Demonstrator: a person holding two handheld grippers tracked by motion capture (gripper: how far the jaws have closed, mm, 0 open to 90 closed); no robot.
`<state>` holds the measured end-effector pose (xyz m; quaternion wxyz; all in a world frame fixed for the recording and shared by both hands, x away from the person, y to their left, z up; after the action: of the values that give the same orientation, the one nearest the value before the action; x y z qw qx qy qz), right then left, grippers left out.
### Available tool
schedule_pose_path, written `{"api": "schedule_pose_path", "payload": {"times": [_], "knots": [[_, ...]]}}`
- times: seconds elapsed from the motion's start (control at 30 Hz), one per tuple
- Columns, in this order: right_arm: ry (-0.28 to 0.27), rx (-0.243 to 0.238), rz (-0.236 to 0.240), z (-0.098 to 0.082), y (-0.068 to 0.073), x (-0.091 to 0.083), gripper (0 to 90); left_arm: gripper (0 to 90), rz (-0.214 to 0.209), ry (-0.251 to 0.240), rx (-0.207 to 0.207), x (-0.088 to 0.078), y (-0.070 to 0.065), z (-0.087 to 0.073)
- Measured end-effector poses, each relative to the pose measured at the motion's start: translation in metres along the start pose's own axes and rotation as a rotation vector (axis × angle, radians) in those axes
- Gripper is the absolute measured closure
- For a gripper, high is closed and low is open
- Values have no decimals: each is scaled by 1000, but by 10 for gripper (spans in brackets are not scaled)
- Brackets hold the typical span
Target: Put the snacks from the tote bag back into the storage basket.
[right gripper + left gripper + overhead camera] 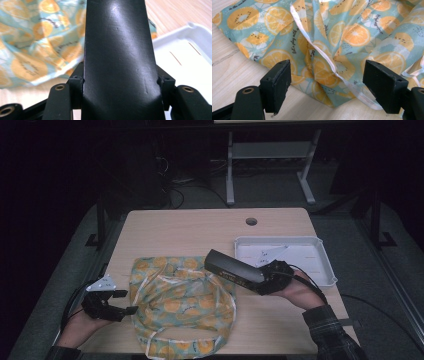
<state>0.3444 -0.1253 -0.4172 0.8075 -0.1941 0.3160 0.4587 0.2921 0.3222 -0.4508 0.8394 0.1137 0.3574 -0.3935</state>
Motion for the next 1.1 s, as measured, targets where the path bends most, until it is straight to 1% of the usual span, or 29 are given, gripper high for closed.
{"api": "schedule_pose_path", "payload": {"times": [0.07,0.1,0.13,0.17,0.23,0.37,0.43,0.5,0.6,0.8,0.9,0.97,1.03,1.1], "knots": [[0,10,-14,-3,-5,-2,417,222,0,-2,6,0,0,0],[0,25,-15,-4,-6,-3,417,222,-1,-3,8,1,0,0],[-3,25,-22,-5,-9,-4,417,222,-2,-3,10,1,0,0],[-4,39,-28,-6,-11,-6,417,222,-2,-3,12,1,0,0],[-6,55,-35,-9,-15,-8,417,223,-4,-8,2,2,-1,0],[-4,77,-56,-15,-24,-11,417,222,-8,-7,6,3,-1,0],[1,87,-67,-18,-28,-12,417,223,-8,-2,15,2,0,0],[1,95,-78,-22,-33,-14,417,222,-8,-4,11,2,0,0],[-6,117,-95,-28,-40,-17,417,222,-7,-2,17,2,1,0],[-5,151,-129,-37,-53,-23,417,222,-7,-2,15,2,1,0],[-7,165,-143,-43,-59,-25,417,223,-8,-2,8,2,0,-1],[-2,184,-156,-47,-63,-27,417,223,-8,-6,1,3,0,-1],[-2,183,-168,-49,-67,-28,417,223,-8,-6,1,3,0,-1],[-2,196,-178,-52,-71,-30,417,223,-8,-2,8,3,1,-1]]}}
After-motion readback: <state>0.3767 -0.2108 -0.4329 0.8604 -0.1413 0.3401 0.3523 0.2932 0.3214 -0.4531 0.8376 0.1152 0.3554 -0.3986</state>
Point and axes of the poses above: each handheld gripper's, and its own axes: x roughly forward along the jaws, z roughly out of its top, y roughly to its left, the point moved 5 cm from there along x, roughly forward along the jaws, and after that the axes turned 5 degrees about -y, right-handed, at the moved point
